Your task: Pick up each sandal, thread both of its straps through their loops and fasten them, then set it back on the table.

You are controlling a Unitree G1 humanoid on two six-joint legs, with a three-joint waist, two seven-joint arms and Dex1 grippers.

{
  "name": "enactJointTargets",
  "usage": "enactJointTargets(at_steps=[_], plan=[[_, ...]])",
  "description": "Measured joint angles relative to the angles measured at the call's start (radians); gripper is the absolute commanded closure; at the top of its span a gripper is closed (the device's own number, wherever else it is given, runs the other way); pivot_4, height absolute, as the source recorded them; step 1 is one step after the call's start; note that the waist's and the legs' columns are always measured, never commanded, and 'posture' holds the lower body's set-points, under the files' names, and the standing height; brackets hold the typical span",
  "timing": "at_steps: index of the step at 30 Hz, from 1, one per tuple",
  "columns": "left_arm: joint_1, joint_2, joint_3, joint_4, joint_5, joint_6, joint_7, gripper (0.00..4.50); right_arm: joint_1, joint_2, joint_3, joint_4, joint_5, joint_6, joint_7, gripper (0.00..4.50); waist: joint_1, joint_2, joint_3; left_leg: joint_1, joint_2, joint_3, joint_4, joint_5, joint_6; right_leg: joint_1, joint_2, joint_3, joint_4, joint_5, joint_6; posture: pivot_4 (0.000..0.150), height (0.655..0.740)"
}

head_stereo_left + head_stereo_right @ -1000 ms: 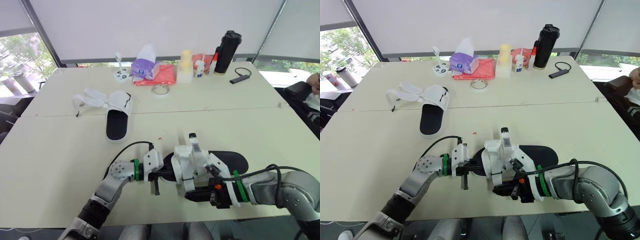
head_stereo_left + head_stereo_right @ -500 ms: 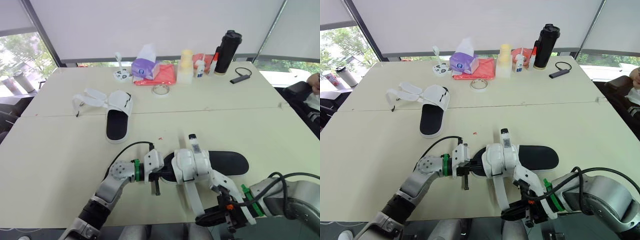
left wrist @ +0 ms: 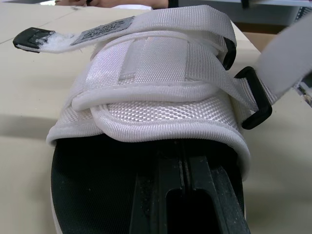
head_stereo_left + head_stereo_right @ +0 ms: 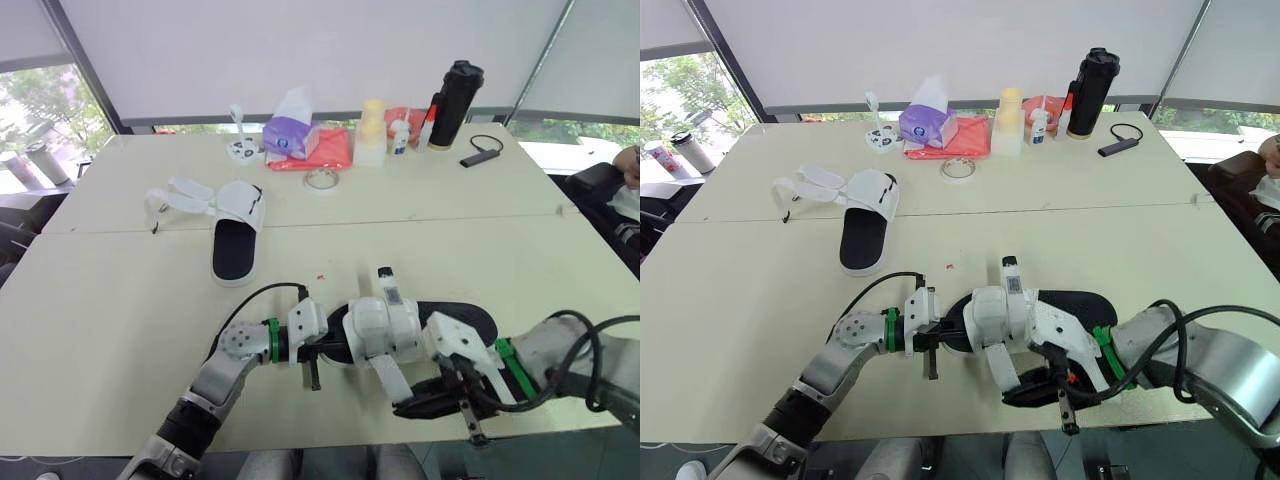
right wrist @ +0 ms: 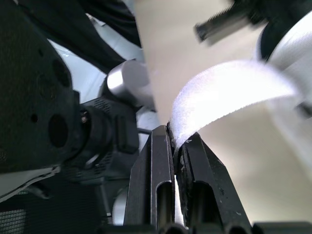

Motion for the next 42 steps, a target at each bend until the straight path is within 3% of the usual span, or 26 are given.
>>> enactJointTargets(at_steps=[7,21,30,33,39,40,42], plan=[[-0.010,-0.016,-0.005,0.015,0.000,-0.002,0.001,4.50,-0.156,0.033,0.042,0.111,-0.005,0.029,0.009,4.40,-0.001,0.000,0.000,-0.001,0.000,0.000,0.000,0.001,0.002,-0.001,0.000,0.000,0.000,0.000,0.000,0.150,0.7400],[-0.011,-0.020,-0.004,0.022,0.002,-0.008,0.011,4.50,-0.294,0.188,0.135,0.291,-0.071,0.066,0.013,4.40,-0.001,0.000,0.000,-0.001,0.000,0.000,0.000,0.002,0.003,-0.002,0.000,0.000,0.002,0.001,0.000,0.150,0.7400],[-0.012,-0.021,-0.004,0.022,0.003,-0.008,0.020,4.50,-0.325,0.223,0.143,0.338,-0.090,0.089,0.006,4.40,-0.002,0.000,0.000,-0.001,0.000,0.000,0.001,0.002,0.003,-0.002,0.001,0.000,0.002,0.001,0.000,0.150,0.7400],[-0.013,-0.023,-0.004,0.023,0.005,-0.008,0.024,4.50,-0.339,0.242,0.143,0.350,-0.089,0.097,-0.001,3.49,-0.002,0.000,0.000,0.000,0.000,0.000,0.001,0.002,0.003,-0.002,0.001,0.000,0.003,0.001,0.000,0.150,0.7400],[-0.015,-0.029,-0.004,0.029,0.009,-0.010,0.024,4.50,-0.358,0.248,0.131,0.369,-0.108,0.098,-0.014,0.38,-0.001,0.000,0.000,0.000,0.000,0.000,0.001,0.002,0.003,-0.001,0.001,0.000,0.003,0.001,0.000,0.150,0.7400],[-0.016,-0.029,-0.004,0.031,0.009,-0.010,0.024,4.50,-0.358,0.251,0.130,0.369,-0.109,0.097,-0.015,0.02,-0.001,0.000,0.000,0.000,0.000,0.000,0.001,0.002,0.003,-0.001,0.001,0.000,0.003,0.001,0.000,0.150,0.7400],[-0.017,-0.029,-0.003,0.033,0.009,-0.010,0.024,4.50,-0.360,0.266,0.127,0.375,-0.111,0.097,-0.023,0.02,-0.002,0.000,0.000,0.000,0.000,0.000,0.001,0.002,0.003,-0.001,0.001,0.000,0.003,0.001,0.000,0.150,0.7400]])
